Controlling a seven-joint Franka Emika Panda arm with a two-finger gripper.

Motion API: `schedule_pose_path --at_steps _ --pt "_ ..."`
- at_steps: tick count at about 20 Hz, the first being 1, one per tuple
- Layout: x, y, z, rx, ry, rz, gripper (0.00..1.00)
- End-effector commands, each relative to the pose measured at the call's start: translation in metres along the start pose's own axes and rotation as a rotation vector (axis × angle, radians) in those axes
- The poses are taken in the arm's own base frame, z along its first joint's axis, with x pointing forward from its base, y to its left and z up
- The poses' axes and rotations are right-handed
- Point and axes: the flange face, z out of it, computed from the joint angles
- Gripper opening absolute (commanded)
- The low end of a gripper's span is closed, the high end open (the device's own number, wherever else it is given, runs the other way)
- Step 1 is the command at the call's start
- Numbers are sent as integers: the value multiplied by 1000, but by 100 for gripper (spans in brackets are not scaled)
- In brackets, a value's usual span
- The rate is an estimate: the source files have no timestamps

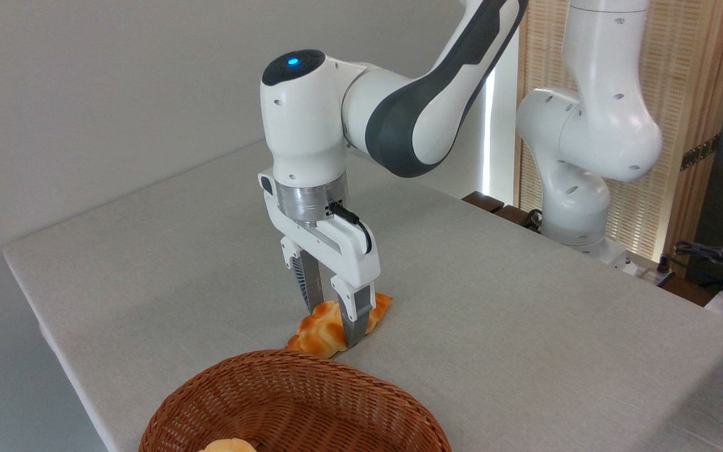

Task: Put bread into the basket
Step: 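Lower the open gripper down over the braided bread roll, then close the gripper on the middle of the braided roll, then lift the gripped roll and carry it toward the wicker basket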

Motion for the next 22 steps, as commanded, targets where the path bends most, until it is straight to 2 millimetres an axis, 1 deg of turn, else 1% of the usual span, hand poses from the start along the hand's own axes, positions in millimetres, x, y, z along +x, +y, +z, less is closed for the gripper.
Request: schedule_pose_path --at_steps 1,6,9,12,13,14,15,17,19,21,22 --pt "1 1 -1 5 12 21 36" --pt "0 1 -1 3 10 21 36" --pt "2 1 -13 8 20 17 36" --pt "6 -1 -47 5 33 16 37" --pt "8 -2 -52 1 36 14 37" --pt "12 -3 -65 4 44 16 39" --pt "13 -4 -72 5 46 15 40" --pt "20 -8 -101 11 108 -4 41" --pt "24 -17 -121 21 166 -21 41" --pt "26 -29 -133 79 220 -32 41" --pt "22 -41 -136 115 256 -54 43"
